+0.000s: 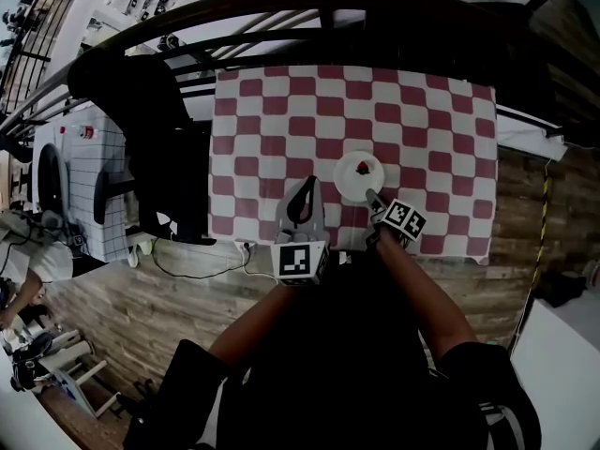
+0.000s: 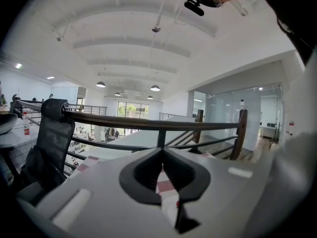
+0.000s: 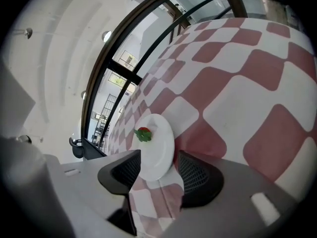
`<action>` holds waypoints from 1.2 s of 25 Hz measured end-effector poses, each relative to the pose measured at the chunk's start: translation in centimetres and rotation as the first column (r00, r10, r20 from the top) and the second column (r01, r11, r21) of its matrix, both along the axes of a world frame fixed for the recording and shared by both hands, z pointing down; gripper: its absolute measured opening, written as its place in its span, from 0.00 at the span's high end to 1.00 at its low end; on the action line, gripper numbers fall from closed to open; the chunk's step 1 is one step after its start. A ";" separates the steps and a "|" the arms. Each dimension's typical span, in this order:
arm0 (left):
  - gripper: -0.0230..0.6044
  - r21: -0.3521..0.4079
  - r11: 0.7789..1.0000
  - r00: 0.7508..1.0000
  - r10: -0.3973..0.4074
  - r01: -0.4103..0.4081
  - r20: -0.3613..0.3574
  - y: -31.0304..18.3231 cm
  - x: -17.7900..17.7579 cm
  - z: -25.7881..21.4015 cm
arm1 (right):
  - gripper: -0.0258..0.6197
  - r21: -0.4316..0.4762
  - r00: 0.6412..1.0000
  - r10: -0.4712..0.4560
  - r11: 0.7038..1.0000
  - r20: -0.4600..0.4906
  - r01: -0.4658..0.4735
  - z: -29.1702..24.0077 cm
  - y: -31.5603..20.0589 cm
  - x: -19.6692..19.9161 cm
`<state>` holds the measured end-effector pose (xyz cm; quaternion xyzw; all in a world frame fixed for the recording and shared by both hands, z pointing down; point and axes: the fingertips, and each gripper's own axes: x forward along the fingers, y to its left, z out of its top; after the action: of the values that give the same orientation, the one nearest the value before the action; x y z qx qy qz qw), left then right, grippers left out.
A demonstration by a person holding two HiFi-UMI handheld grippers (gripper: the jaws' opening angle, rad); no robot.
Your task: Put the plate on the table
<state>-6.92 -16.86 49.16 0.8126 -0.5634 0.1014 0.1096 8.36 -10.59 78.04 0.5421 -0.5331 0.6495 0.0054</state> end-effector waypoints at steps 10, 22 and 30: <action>0.95 0.016 0.999 0.999 0.030 -0.029 -0.035 1.7 -0.5 -0.2 | 0.62 0.106 0.997 -0.015 0.994 0.069 0.008 -5.8 0.6 -1.5; 0.95 0.040 0.995 0.988 0.094 -0.090 -0.120 4.3 -1.4 -1.5 | 0.96 0.391 0.994 -0.060 0.916 -0.089 0.090 -16.7 1.0 -4.4; 0.95 0.057 0.986 0.977 0.166 -0.159 -0.132 6.9 -1.9 -1.9 | 0.96 0.484 0.933 -0.092 0.835 -0.347 0.262 -21.5 3.4 -6.7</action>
<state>-8.78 -9.95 47.26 0.8633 -0.4885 0.0411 0.1203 1.67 -7.23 56.51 0.5658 -0.7298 0.3837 0.0022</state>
